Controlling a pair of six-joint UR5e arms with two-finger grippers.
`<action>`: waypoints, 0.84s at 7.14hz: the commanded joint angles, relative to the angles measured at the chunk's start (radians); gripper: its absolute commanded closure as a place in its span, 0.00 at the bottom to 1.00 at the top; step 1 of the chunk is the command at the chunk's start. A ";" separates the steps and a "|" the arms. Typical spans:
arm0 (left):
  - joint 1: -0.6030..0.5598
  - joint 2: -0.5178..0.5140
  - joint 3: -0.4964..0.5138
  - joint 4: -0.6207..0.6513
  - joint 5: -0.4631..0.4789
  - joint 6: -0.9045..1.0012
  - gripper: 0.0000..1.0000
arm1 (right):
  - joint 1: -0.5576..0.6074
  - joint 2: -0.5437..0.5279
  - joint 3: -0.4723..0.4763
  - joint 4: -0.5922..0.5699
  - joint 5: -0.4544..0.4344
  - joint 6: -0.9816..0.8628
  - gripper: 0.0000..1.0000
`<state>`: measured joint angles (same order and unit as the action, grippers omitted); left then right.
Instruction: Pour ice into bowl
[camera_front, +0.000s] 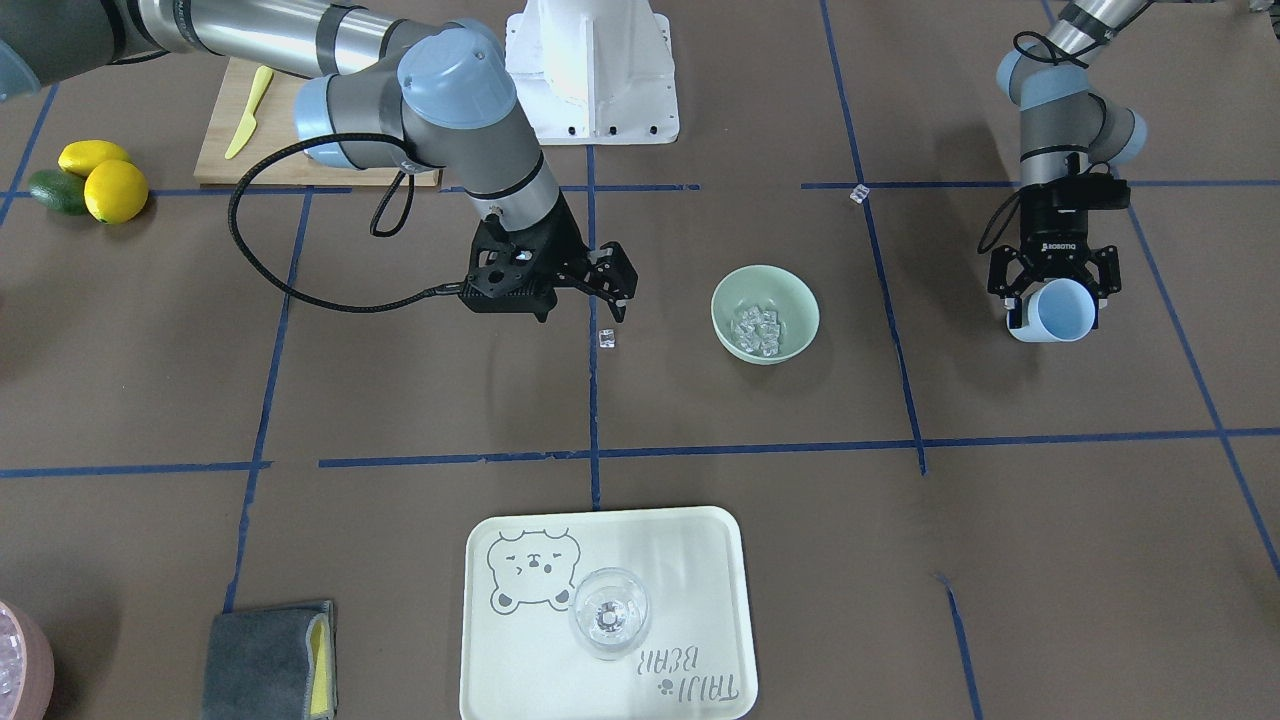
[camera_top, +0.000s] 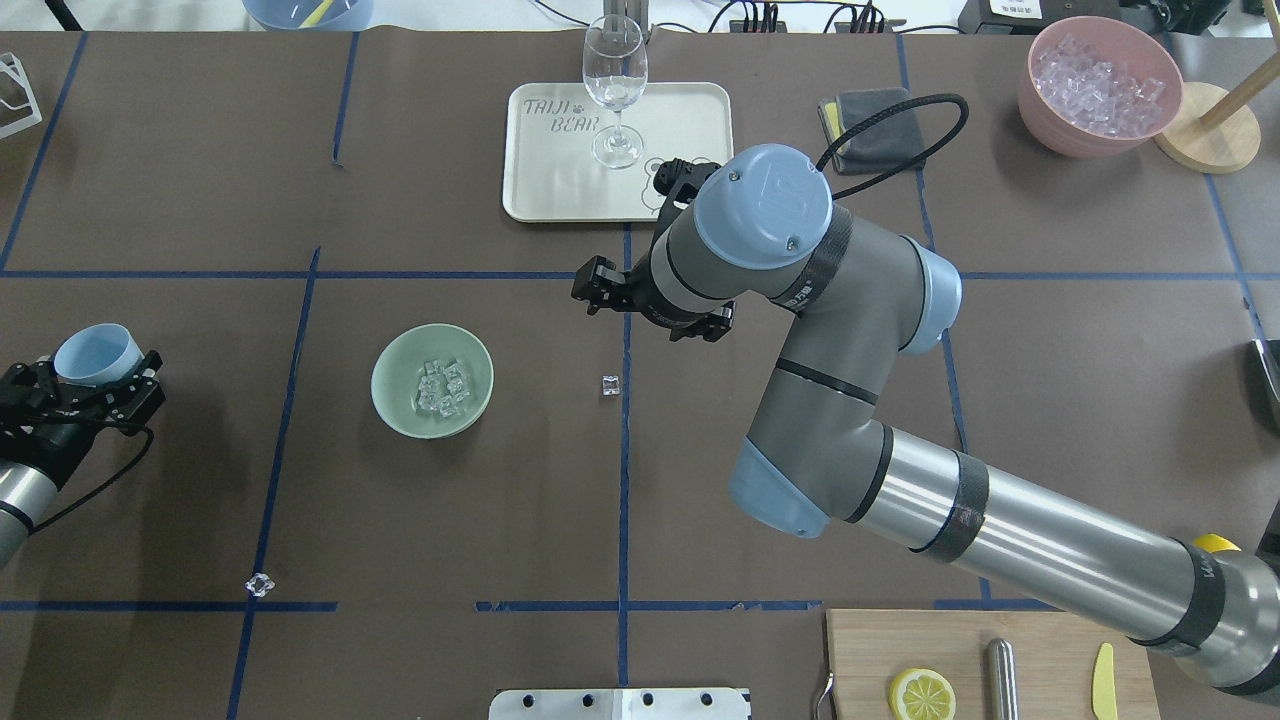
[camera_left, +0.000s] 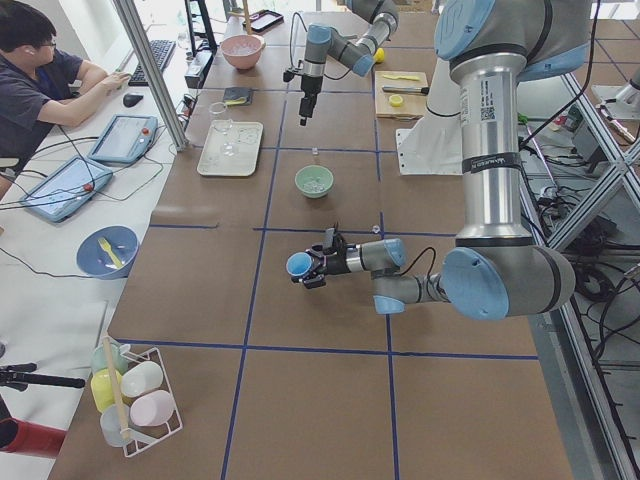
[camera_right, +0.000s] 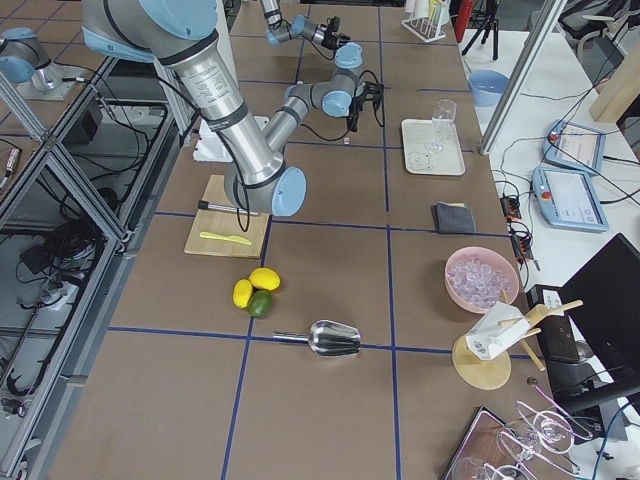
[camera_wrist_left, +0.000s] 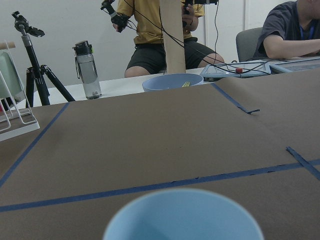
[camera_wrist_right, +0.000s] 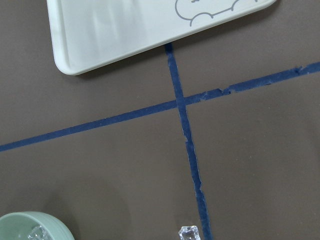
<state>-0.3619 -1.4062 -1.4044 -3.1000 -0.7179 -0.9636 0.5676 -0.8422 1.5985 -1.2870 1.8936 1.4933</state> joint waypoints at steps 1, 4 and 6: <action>-0.018 0.007 -0.010 -0.002 -0.041 0.011 0.00 | 0.000 0.000 0.000 0.000 -0.001 -0.001 0.00; -0.019 0.016 -0.019 -0.003 -0.041 0.011 0.00 | 0.000 -0.003 -0.003 0.000 -0.001 0.001 0.00; -0.019 0.016 -0.018 -0.003 -0.041 0.005 0.00 | 0.000 -0.003 -0.003 0.000 0.001 0.001 0.00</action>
<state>-0.3804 -1.3905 -1.4216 -3.1032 -0.7596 -0.9554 0.5676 -0.8447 1.5957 -1.2870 1.8941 1.4941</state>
